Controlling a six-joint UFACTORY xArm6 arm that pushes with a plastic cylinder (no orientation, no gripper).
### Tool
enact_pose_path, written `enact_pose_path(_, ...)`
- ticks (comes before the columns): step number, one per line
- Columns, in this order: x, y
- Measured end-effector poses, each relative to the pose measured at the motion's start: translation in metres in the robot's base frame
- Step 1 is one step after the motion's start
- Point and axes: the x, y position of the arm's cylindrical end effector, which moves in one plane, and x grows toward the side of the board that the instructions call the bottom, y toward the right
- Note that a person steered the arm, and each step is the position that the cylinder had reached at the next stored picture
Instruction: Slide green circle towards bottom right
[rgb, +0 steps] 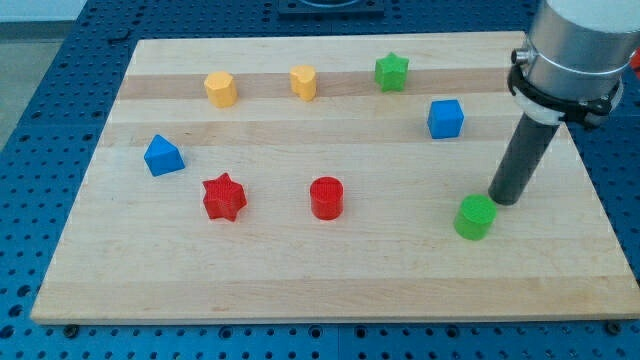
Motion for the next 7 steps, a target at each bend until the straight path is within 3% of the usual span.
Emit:
enact_pose_path(1, -0.023, -0.012)
enact_pose_path(3, 0.010, -0.066)
enact_pose_path(5, 0.052, -0.016)
enact_pose_path(7, 0.040, -0.035)
